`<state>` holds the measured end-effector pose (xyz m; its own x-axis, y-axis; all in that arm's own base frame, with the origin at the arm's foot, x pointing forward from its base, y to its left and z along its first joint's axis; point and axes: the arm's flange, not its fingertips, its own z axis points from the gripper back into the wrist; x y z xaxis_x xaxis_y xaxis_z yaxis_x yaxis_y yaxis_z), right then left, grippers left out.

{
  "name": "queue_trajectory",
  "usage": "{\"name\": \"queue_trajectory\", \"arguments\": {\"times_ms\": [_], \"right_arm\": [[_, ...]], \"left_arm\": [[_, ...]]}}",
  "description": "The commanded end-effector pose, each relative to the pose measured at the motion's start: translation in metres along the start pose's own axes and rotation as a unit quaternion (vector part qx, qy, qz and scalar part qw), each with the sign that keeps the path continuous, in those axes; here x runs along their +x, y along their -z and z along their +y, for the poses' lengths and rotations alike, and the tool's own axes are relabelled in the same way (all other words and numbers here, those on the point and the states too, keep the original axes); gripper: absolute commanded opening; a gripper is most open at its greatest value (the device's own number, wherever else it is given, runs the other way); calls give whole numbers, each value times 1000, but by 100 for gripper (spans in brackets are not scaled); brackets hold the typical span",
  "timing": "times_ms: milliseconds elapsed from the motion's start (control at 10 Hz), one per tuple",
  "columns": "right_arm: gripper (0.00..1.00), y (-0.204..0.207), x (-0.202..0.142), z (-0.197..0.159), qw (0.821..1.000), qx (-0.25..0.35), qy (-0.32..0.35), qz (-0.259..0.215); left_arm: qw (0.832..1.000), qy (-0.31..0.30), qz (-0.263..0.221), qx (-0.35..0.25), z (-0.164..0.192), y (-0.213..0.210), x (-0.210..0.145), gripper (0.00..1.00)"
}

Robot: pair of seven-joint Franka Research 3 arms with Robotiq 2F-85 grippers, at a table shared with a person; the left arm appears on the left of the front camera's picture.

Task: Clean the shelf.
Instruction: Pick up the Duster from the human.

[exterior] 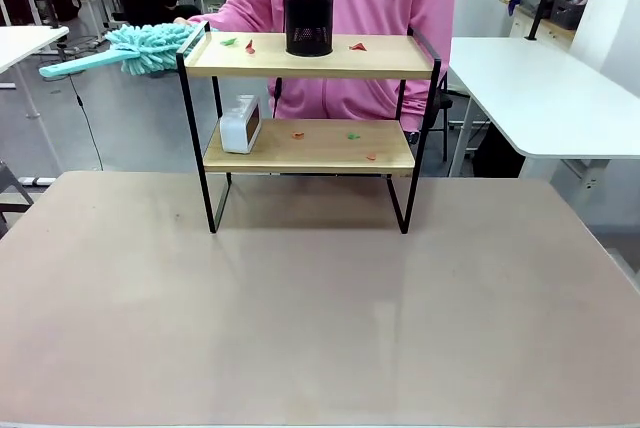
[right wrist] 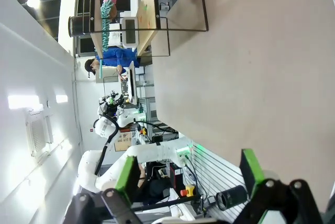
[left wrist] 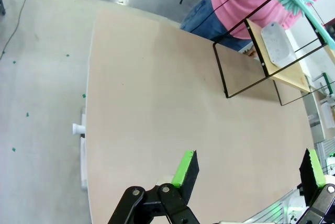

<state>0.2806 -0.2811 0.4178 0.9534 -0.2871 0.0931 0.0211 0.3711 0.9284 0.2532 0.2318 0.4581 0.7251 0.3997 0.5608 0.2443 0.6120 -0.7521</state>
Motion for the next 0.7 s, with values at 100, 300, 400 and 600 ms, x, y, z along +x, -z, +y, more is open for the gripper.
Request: {"name": "queue_trajectory", "arguments": {"times_ms": [100,300,400,600], "right_arm": [[100,-2,-1,0,1000,0,-16,3],[100,-2,-1,0,1000,0,-16,3],[100,-2,-1,0,1000,0,-16,3],[100,-2,-1,0,1000,0,-16,3]], "left_arm": [[1000,13,-8,-10,2,1,2,100],[999,-13,31,-36,-13,4,29,100],[997,-40,38,-44,-26,13,69,100],[989,-90,82,-86,-36,56,135,100]]}}
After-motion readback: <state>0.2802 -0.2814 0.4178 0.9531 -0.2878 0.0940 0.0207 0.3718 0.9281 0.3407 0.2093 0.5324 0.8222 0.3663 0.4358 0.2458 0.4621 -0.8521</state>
